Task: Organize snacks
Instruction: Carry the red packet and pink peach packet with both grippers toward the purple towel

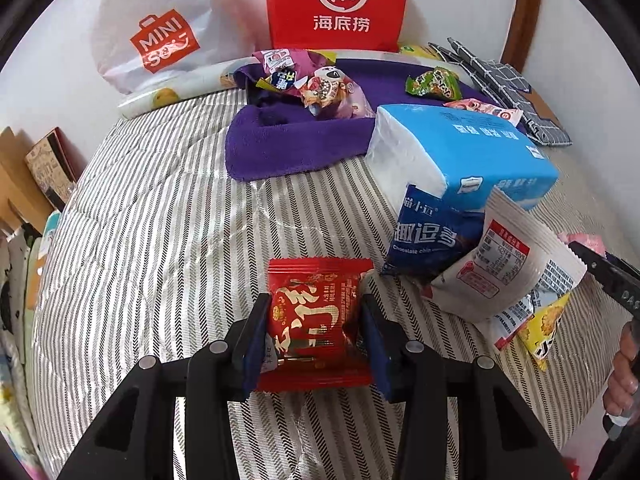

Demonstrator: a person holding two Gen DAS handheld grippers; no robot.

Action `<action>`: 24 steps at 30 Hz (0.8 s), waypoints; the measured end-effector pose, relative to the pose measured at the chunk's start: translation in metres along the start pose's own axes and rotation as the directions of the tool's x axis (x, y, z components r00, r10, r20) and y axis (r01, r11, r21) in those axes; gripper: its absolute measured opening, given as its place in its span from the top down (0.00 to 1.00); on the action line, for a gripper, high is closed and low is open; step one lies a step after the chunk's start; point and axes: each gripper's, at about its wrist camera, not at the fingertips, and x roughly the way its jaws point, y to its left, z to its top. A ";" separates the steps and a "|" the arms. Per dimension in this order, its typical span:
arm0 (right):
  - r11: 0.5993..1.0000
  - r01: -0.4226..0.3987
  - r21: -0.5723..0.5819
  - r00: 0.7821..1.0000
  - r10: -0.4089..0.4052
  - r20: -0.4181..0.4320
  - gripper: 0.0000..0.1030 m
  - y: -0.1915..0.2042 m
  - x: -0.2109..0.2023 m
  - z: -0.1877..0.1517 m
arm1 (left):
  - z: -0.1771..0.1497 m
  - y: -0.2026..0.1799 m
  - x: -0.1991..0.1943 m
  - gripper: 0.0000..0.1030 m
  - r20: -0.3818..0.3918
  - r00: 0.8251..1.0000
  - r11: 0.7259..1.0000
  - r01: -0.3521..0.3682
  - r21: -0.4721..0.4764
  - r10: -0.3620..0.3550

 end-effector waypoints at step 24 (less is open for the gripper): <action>0.984 -0.161 0.075 0.985 0.156 0.071 0.51 -0.006 -0.069 0.012 | 0.006 0.010 -0.049 0.61 0.070 0.990 0.989 0.129 -0.077 -0.124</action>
